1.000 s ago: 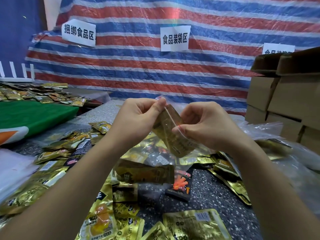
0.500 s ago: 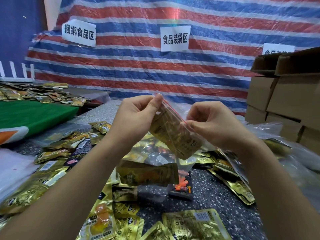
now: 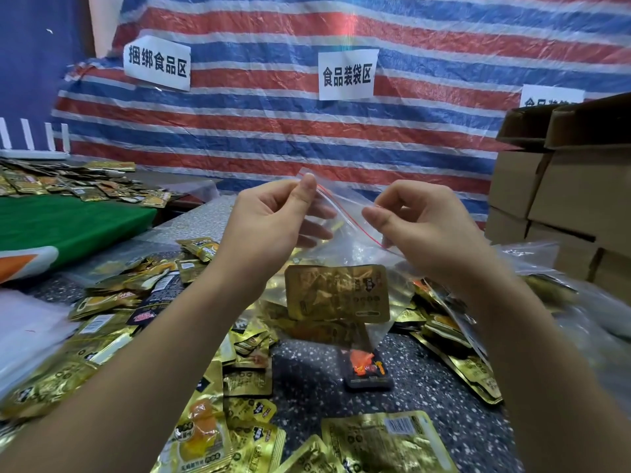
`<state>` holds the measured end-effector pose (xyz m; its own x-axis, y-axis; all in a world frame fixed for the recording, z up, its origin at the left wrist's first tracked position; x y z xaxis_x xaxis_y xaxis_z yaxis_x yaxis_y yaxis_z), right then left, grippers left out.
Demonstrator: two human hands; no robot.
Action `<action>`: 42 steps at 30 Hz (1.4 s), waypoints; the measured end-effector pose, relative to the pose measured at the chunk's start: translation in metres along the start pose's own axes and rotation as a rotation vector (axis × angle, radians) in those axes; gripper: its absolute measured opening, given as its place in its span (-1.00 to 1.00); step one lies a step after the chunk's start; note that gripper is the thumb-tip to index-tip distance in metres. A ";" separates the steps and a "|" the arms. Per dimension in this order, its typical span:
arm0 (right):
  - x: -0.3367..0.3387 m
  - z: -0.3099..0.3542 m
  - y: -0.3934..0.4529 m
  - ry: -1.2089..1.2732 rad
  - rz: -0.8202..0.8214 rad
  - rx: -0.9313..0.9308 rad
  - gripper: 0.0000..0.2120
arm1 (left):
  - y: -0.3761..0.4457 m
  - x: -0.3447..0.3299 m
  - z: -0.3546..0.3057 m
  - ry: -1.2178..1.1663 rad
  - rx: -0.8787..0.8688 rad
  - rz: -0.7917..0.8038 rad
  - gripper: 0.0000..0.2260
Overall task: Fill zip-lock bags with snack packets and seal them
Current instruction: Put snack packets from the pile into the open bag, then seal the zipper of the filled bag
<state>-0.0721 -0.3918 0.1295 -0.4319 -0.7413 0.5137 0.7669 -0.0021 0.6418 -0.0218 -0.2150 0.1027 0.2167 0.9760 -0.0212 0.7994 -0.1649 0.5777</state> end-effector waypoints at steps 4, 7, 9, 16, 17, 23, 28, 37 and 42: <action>0.003 0.002 -0.002 -0.003 0.226 -0.109 -0.60 | -0.001 0.000 0.002 -0.101 0.063 -0.069 -0.71; -0.002 -0.001 -0.007 -0.098 0.406 -0.118 -0.60 | -0.001 -0.001 0.004 -0.126 0.080 -0.099 -0.71; -0.005 -0.003 -0.005 -0.108 0.329 -0.070 -0.90 | 0.000 0.000 0.004 -0.115 0.072 -0.099 -0.71; 0.010 0.000 0.000 -0.012 -0.027 -0.009 -0.74 | 0.003 0.008 0.004 0.019 -0.018 -0.117 -0.73; 0.011 0.000 0.000 -0.055 -0.028 -0.001 -0.73 | 0.003 0.006 0.004 -0.002 -0.005 -0.098 -0.74; 0.020 -0.002 -0.001 -0.192 -0.005 0.005 -0.71 | -0.003 0.000 0.000 0.039 -0.090 -0.005 -0.74; 0.031 0.007 -0.005 -0.322 0.086 0.030 -0.75 | -0.008 -0.008 0.000 0.071 -0.169 -0.053 -0.76; 0.015 0.033 -0.011 -0.263 0.151 0.072 -0.84 | -0.023 -0.034 0.001 0.068 -0.153 0.034 -0.80; 0.016 0.032 -0.012 -0.182 0.179 0.047 -0.82 | -0.024 -0.033 -0.002 0.059 -0.151 0.035 -0.78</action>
<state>-0.1038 -0.3823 0.1483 -0.3728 -0.5943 0.7126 0.8176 0.1528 0.5551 -0.0496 -0.2427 0.0913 0.2060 0.9775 0.0465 0.6979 -0.1800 0.6932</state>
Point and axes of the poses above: each hand's wrist, its own y-axis towards the middle knuckle, its own x-axis out of the back of the hand, z = x × y, the point moved 2 cm from there along y, towards the middle knuckle, and after that the axes turned 4 degrees about y, right-handed, at the moved point
